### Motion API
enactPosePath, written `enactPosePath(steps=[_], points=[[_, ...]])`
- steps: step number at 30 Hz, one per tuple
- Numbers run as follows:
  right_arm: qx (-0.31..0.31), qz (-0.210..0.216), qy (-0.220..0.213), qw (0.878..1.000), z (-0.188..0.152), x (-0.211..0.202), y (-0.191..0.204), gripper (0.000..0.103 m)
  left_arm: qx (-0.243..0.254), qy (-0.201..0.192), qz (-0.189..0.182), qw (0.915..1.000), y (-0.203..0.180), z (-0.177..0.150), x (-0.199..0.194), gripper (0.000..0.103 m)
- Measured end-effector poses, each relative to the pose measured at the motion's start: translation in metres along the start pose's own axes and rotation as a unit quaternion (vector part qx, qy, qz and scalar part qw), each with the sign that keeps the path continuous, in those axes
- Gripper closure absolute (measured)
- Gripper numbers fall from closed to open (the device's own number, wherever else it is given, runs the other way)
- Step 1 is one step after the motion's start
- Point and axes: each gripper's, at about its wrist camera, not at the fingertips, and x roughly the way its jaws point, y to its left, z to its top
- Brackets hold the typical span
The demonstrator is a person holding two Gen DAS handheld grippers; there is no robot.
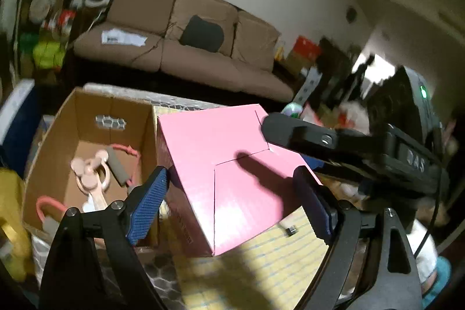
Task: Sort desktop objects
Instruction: 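Lift the pink box with both grippers and carry it over the cardboard box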
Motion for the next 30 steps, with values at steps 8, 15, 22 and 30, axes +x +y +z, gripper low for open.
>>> enactPosePath(steps=[8, 15, 22, 30], points=[[-0.028, 0.004, -0.009, 1.000, 0.010, 0.006, 0.049, 0.026, -0.013, -0.049, -0.012, 0.9987, 0.021, 0.028, -0.049, 0.018], [-0.001, 0.051, -0.007, 0.999, 0.012, 0.039, 0.064, 0.025, -0.007, -0.048, 0.024, 0.9986, 0.056, 0.044, -0.060, 0.019], [0.021, 0.060, 0.021, 0.998, -0.001, 0.088, 0.054, 0.025, -0.033, -0.026, 0.038, 0.9984, 0.099, 0.033, -0.040, 0.018], [0.036, 0.044, 0.046, 0.997, -0.009, 0.118, 0.029, 0.025, -0.075, 0.006, 0.023, 0.9969, 0.139, 0.022, -0.006, 0.018]])
